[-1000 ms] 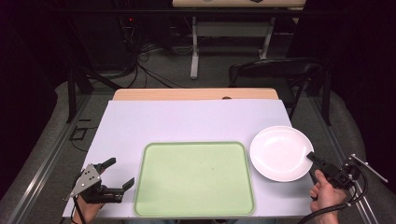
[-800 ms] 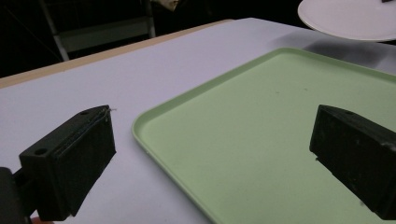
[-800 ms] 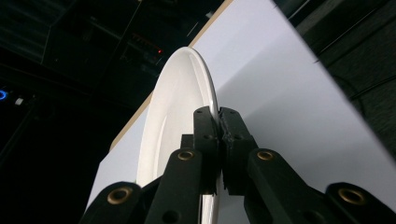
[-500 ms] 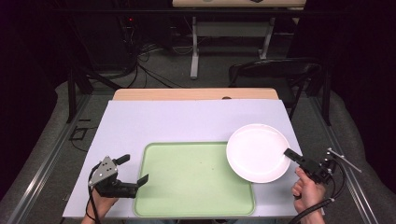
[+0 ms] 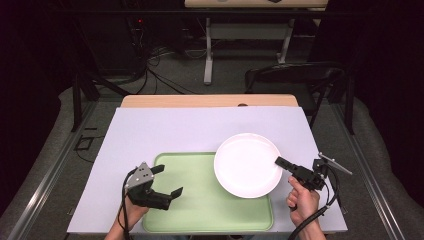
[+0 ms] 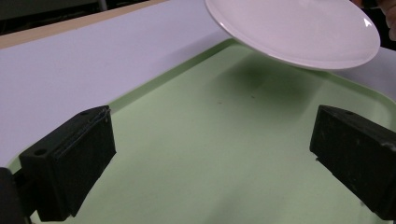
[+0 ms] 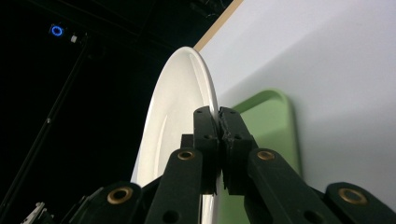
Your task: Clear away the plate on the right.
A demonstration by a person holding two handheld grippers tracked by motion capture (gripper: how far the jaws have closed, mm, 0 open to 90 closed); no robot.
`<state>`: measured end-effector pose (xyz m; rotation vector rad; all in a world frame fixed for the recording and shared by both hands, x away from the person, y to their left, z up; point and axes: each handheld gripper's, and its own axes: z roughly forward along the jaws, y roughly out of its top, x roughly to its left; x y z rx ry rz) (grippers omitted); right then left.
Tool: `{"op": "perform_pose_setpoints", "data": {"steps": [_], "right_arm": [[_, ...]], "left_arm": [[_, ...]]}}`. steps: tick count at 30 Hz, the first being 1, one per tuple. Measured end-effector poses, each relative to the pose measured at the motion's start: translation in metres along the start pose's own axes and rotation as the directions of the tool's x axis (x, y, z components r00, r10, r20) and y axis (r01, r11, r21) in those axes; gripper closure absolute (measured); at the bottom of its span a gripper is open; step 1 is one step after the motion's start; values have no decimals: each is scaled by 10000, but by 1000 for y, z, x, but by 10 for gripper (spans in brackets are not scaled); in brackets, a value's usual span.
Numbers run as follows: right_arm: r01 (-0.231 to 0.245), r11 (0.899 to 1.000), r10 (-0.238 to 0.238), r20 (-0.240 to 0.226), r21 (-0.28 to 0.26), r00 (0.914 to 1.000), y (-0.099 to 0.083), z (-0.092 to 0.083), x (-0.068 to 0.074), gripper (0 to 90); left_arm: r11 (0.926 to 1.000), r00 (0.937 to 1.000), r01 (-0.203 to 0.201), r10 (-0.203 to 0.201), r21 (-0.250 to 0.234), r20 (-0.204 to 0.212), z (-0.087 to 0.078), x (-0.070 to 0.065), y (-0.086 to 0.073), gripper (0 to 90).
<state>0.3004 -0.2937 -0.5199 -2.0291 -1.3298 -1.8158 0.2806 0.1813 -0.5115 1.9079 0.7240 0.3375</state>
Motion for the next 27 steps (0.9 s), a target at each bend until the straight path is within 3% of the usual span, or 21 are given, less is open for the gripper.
{"op": "perform_pose_setpoints", "data": {"steps": [6, 9, 12, 22, 27], "right_arm": [[44, 9991, -33, -268, 414, 9996, -6, 16, 11, 872], [129, 9982, -107, -381, 585, 9992, -11, 24, 17, 871], [317, 9972, -283, -511, 670, 9983, -14, 31, 21, 871], [487, 9934, -391, -918, 1042, 9950, -25, 49, 29, 870], [613, 9920, -495, -1064, 1106, 9931, -29, 55, 35, 869]], "left_arm": [[9992, 9982, 341, -352, 225, 493, 25, -5, 5, 8], [9972, 9932, 692, -715, 273, 921, 37, -4, 6, 16], [9970, 9906, 728, -752, 256, 1142, 43, -6, 7, 33], [9931, 9773, 1173, -1143, -62, 1784, 44, -5, 4, 186], [9924, 9776, 1231, -1210, -20, 1725, 46, -6, 2, 288]]}}
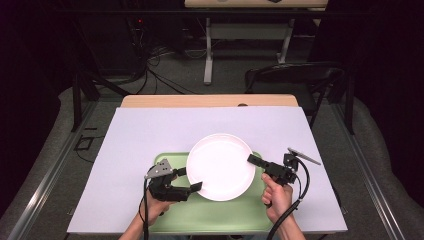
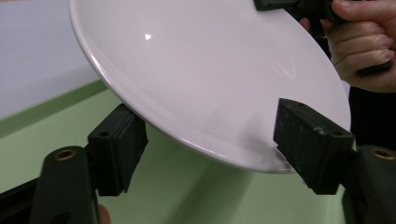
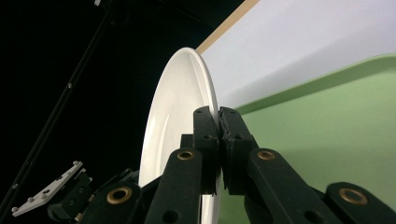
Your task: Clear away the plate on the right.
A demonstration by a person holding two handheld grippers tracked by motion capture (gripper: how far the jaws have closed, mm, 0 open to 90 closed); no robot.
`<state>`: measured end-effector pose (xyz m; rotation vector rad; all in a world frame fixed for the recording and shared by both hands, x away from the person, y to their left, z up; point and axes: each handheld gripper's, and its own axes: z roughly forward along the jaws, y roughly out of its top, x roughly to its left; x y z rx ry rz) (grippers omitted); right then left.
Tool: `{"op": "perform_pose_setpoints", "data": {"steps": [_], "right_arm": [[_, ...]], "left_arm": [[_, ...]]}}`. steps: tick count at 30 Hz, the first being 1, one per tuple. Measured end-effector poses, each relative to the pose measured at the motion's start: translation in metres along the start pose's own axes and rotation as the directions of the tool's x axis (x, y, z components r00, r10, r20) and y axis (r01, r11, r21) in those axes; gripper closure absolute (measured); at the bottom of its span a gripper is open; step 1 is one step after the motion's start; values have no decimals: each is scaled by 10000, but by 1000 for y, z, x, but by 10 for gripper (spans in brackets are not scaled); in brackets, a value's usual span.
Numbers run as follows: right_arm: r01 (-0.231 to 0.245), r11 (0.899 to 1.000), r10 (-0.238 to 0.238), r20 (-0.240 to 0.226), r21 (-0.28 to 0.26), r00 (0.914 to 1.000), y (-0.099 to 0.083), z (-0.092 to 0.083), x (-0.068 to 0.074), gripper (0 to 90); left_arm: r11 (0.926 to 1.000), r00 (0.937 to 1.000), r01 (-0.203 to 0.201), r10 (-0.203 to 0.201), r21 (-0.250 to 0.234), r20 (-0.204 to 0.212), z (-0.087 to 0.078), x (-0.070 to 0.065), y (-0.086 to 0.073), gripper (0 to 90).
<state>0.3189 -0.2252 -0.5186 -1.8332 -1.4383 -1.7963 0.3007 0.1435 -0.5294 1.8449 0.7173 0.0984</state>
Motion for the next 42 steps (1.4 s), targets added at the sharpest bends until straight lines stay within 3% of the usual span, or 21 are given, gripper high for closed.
{"op": "perform_pose_setpoints", "data": {"steps": [3, 6, 11, 18, 30, 42], "right_arm": [[183, 9998, -182, -68, 109, 9998, -5, 6, 2, 875], [144, 9998, -143, -81, 131, 9999, -7, 8, 1, 875], [307, 9994, -307, -9, 157, 9995, -10, 10, 1, 873], [896, 9957, -898, 64, 246, 9959, -15, 11, 7, 856], [1496, 9872, -1511, 245, 561, 9882, -21, 14, 11, 831], [1808, 9798, -1841, 326, 858, 9824, -26, 14, 14, 828]], "left_arm": [[9988, 9985, 421, -411, -266, 361, -1, 1, -2, 351], [9966, 9970, 687, -669, -454, 392, -3, 4, -3, 425], [9945, 9961, 841, -824, -617, 302, -7, 6, -3, 491], [9907, 9934, 1120, -1095, -775, 356, -15, 12, -3, 591], [9906, 9921, 1236, -1221, -590, 285, -22, 17, -2, 656], [9907, 9905, 1332, -1321, -275, 389, -25, 22, -2, 673]]}}
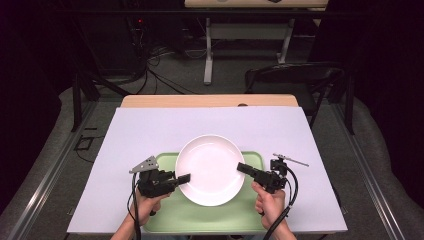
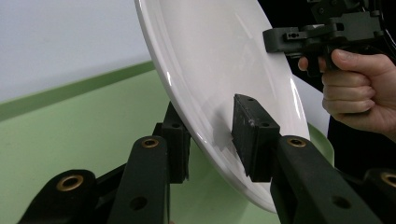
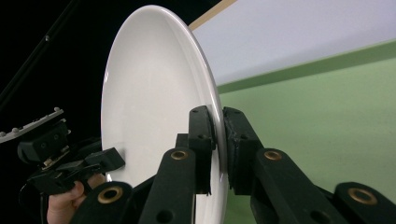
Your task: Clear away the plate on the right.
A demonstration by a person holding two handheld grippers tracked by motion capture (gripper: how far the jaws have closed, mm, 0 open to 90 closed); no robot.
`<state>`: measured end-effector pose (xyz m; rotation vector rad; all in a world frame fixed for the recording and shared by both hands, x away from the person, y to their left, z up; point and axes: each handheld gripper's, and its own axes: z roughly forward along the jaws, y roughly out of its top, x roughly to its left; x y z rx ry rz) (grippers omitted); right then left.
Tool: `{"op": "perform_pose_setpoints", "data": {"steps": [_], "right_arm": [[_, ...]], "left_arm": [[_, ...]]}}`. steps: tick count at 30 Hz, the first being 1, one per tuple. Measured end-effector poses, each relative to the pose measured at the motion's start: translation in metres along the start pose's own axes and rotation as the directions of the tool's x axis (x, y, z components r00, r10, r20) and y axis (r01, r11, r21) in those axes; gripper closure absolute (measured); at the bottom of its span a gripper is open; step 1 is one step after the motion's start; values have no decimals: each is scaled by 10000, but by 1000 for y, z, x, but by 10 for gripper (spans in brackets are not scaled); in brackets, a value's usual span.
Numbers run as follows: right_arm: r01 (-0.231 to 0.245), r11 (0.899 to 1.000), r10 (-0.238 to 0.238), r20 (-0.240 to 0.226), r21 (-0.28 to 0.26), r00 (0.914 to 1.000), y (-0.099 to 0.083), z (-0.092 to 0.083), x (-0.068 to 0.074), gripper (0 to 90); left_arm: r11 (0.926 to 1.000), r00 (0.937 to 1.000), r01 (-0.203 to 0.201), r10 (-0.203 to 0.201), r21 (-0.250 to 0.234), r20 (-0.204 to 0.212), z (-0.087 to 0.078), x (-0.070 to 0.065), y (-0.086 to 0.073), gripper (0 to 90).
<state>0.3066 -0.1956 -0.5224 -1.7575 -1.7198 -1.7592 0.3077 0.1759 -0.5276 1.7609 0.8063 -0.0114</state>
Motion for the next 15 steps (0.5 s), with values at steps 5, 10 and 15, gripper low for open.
{"op": "perform_pose_setpoints", "data": {"steps": [5, 10, 15], "right_arm": [[88, 9999, -88, 33, 117, 10000, -2, 1, 2, 828], [78, 9998, -78, 43, 197, 10000, -4, 3, 2, 827], [-18, 9992, 14, 87, 409, 10000, -7, 5, 1, 828]], "left_arm": [[10000, 10000, 64, -64, -7, 44, -2, 3, 0, 682], [9995, 9996, 277, -277, 137, 45, -2, 6, -1, 682], [9991, 9994, 342, -345, 263, 76, -3, 9, -2, 686]]}}
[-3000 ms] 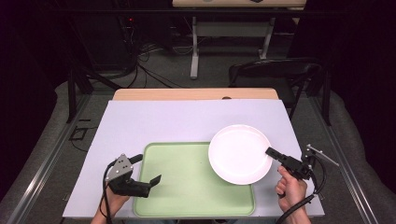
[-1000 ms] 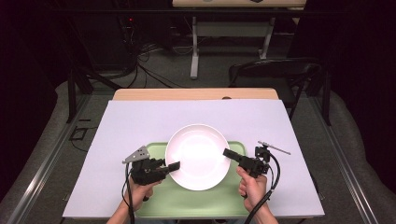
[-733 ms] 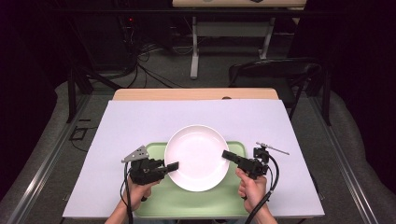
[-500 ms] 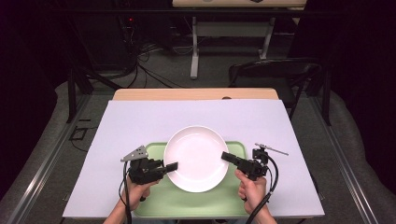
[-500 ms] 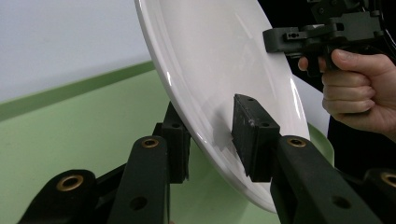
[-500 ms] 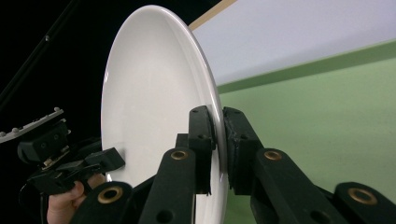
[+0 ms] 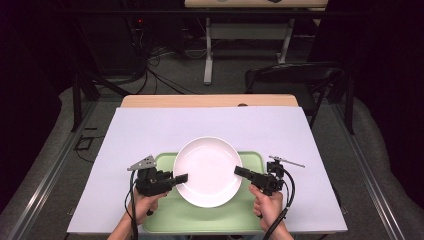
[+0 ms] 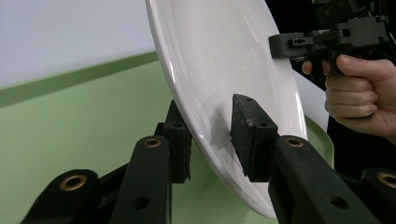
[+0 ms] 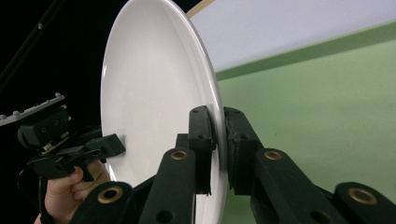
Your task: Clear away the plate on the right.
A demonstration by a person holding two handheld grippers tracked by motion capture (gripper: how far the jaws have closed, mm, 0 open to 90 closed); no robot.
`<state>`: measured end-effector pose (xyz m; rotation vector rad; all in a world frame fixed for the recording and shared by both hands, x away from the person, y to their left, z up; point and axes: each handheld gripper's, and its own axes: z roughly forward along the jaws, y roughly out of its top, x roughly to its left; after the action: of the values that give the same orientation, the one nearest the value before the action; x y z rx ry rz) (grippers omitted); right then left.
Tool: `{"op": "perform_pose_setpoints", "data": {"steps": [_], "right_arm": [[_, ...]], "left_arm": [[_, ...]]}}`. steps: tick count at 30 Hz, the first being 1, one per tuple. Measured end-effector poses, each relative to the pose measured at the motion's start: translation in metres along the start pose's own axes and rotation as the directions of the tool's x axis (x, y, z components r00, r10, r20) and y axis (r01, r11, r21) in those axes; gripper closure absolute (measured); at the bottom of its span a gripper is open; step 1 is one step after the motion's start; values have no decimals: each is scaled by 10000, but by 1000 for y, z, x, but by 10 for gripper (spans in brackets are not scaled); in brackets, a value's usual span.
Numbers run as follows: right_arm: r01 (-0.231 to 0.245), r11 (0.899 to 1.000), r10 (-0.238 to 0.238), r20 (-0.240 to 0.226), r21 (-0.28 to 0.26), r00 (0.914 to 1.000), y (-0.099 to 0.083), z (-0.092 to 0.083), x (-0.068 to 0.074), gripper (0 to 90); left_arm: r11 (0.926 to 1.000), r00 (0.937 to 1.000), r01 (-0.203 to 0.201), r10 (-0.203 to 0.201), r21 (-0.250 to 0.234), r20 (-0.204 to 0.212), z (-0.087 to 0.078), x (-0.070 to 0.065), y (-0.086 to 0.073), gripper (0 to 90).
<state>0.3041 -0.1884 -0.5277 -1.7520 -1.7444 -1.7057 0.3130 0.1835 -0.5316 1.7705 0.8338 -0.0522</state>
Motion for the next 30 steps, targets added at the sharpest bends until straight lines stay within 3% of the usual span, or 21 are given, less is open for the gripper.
{"op": "perform_pose_setpoints", "data": {"steps": [12, 30], "right_arm": [[63, 9991, -69, 136, 418, 9999, -8, 6, -2, 828], [91, 9942, -153, 568, 1071, 9983, -13, 13, -5, 819]], "left_arm": [[9992, 9997, 218, -214, 346, -145, 0, 8, -4, 680], [9956, 9986, 205, -159, 912, -509, 3, 12, -9, 663]]}}
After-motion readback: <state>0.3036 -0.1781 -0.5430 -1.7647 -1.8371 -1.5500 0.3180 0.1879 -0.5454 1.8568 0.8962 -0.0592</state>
